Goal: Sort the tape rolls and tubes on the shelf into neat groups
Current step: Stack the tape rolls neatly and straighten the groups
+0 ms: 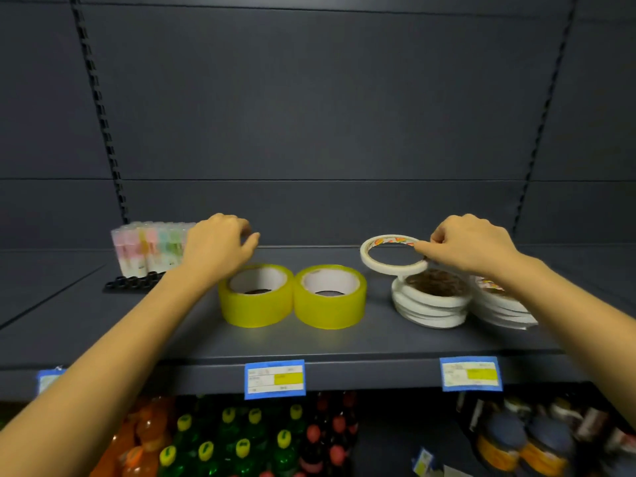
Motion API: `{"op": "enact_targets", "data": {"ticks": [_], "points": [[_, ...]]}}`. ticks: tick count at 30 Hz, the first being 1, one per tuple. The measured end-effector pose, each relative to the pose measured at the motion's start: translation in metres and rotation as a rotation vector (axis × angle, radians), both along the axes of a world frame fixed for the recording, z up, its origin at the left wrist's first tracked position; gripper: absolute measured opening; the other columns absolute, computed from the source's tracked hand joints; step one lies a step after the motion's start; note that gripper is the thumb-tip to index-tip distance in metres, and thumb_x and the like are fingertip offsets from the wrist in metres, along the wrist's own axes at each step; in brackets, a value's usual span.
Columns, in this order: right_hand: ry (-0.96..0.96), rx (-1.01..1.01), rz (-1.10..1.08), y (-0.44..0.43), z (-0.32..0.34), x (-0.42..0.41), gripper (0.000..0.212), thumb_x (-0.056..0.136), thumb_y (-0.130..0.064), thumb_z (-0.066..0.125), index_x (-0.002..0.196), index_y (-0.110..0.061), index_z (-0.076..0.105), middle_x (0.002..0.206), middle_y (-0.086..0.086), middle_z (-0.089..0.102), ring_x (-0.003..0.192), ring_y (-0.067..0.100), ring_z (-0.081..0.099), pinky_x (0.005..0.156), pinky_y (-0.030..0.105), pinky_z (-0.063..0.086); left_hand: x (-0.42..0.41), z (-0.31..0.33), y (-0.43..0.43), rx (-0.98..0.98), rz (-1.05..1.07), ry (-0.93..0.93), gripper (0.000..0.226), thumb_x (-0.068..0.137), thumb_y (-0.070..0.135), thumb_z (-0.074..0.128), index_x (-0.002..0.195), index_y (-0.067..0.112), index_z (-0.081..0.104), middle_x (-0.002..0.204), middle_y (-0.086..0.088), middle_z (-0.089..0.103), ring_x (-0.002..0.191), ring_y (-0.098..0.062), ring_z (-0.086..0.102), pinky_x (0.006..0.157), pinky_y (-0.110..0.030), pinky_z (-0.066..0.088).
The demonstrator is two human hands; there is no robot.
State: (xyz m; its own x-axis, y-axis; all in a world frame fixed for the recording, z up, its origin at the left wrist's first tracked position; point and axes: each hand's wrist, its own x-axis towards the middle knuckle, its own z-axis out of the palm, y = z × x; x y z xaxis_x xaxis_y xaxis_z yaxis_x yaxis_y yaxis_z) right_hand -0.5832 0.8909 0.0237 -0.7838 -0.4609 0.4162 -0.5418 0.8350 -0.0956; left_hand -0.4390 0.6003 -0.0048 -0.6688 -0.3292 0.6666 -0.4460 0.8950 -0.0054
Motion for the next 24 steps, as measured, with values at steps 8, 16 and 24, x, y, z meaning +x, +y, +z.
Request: {"op": "enact_targets", "data": {"ticks": [8, 16, 24], "points": [[-0.183, 0.174, -0.062, 0.04, -0.013, -0.017, 0.047, 0.085, -0.063, 0.046, 0.084, -0.023, 0.071, 0.082, -0.001, 0.063, 0.076, 0.019, 0.055, 0.055, 0.026, 0.035, -0.013, -0.015, 0.022, 0.075, -0.013, 0.01, 0.031, 0.091, 0.039, 0.049, 0.098, 0.015, 0.068, 0.105, -0.007, 0.068, 0.101, -0.03, 0.06, 0.068, -0.031, 0.038], [0.055, -0.003, 0.177, -0.018, 0.011, 0.007, 0.041, 0.087, -0.056, 0.051, 0.066, -0.022, 0.058, 0.066, -0.008, 0.054, 0.066, 0.018, 0.05, 0.054, 0.026, 0.03, 0.038, -0.016, 0.004, 0.119, 0.08, 0.001, 0.03, 0.091, 0.035, 0.048, 0.098, 0.013, 0.068, 0.102, -0.008, 0.07, 0.097, -0.029, 0.062, 0.068, -0.031, 0.044], [0.037, -0.011, 0.634, -0.15, 0.005, 0.085, 0.015, 0.087, -0.045, 0.055, 0.081, -0.031, 0.053, 0.082, -0.01, 0.057, 0.084, 0.021, 0.056, 0.071, 0.029, 0.038, 0.161, -0.031, -0.054, 0.131, 0.324, -0.013, 0.029, 0.093, 0.036, 0.047, 0.098, 0.015, 0.066, 0.103, -0.004, 0.067, 0.099, -0.024, 0.059, 0.073, -0.034, 0.048]]}}
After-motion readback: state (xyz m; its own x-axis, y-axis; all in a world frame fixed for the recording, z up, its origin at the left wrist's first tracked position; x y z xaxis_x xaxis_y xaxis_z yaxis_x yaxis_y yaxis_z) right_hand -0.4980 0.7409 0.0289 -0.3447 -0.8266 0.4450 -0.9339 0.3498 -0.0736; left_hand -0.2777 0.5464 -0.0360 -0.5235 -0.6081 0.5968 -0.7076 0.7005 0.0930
